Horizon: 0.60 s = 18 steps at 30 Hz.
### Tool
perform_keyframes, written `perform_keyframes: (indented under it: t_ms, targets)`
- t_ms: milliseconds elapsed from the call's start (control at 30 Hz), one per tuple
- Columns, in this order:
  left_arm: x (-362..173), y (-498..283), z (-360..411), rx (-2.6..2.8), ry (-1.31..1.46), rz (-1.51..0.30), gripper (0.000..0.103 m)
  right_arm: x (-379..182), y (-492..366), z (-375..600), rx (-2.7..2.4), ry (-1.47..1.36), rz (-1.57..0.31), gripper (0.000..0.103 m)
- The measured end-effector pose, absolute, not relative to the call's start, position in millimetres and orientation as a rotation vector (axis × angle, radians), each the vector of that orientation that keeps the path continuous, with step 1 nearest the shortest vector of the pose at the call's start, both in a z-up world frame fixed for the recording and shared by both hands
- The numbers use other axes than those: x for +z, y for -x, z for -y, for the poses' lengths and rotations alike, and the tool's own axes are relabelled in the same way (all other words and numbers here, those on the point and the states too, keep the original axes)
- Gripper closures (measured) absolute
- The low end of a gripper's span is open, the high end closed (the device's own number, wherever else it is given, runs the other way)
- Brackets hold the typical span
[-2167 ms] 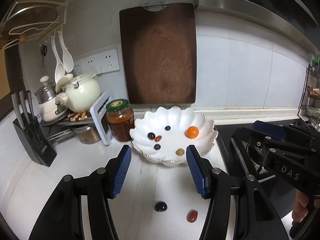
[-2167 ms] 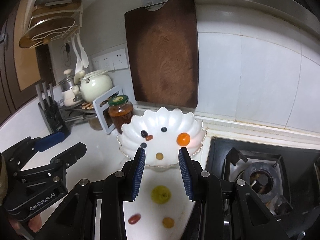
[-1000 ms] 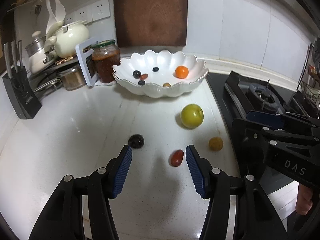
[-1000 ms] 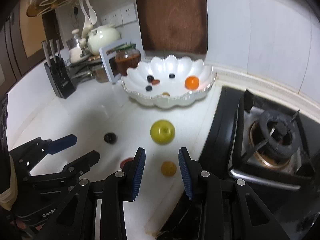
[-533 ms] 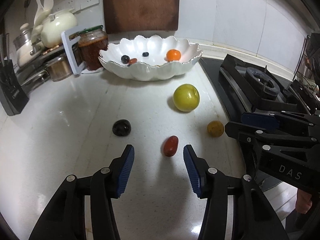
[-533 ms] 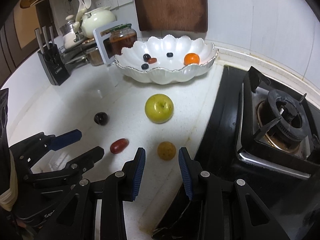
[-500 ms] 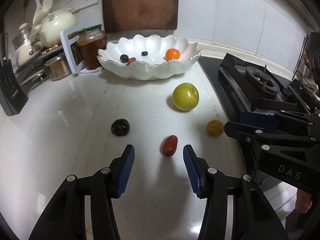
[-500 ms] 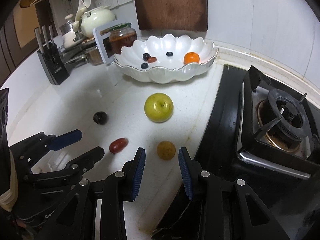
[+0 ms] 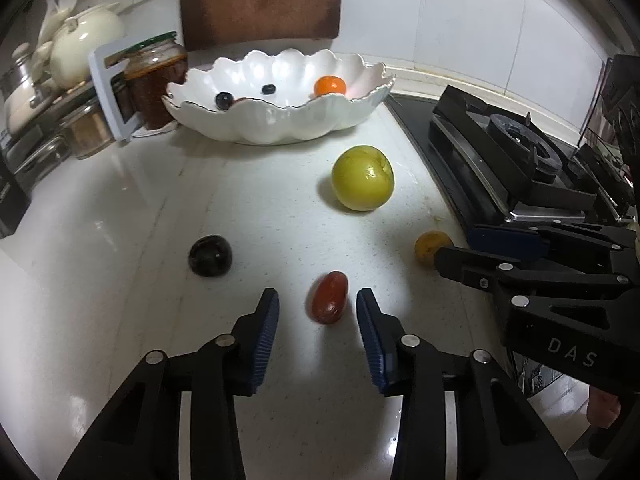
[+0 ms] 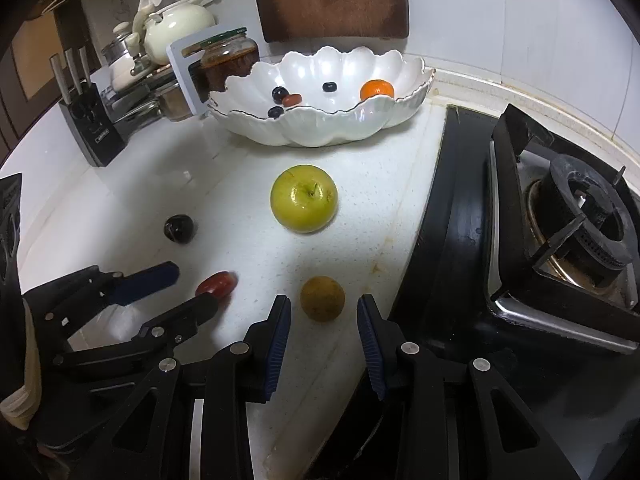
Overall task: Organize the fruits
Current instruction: 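Grasp another brown round fruit with the right tool while the left tool grasps a red date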
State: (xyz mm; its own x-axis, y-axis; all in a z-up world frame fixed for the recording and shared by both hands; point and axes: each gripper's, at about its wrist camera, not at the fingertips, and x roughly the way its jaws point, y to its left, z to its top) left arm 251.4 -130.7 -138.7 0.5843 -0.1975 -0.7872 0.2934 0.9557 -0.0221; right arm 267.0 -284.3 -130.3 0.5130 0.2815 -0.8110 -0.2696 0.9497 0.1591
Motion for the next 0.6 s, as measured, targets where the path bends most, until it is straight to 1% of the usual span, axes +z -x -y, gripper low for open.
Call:
perform_keyframes:
  t_ms: [67, 133, 500, 533, 600]
  targets:
    - [-141.2, -253.9, 133.0, -0.297, -0.12, -0.909, 0.064, -133.8, -268.8, 284.2, 0.33, -0.018, -0.987, 0.067]
    - [-143.8, -256.3, 134.4, -0.306, -0.123, -0.917, 0.068, -136.4, -270.5, 284.4, 0.33, -0.024, -0.993, 0.067]
    - [-148.1, -263.6, 135.0, -0.332, -0.122, -0.933, 0.081, -144.6, -277.9, 280.2, 0.33, -0.024, -1.004, 0.068]
    - [-148.0, -263.5, 134.9, -0.335, -0.12, -0.934, 0.083, -144.6, -278.1, 280.0, 0.332, -0.021, -1.004, 0.069]
    - [-147.7, -263.0, 135.0, -0.337, -0.119, -0.933, 0.083, -145.4, -277.9, 279.2, 0.332, -0.016, -1.005, 0.075]
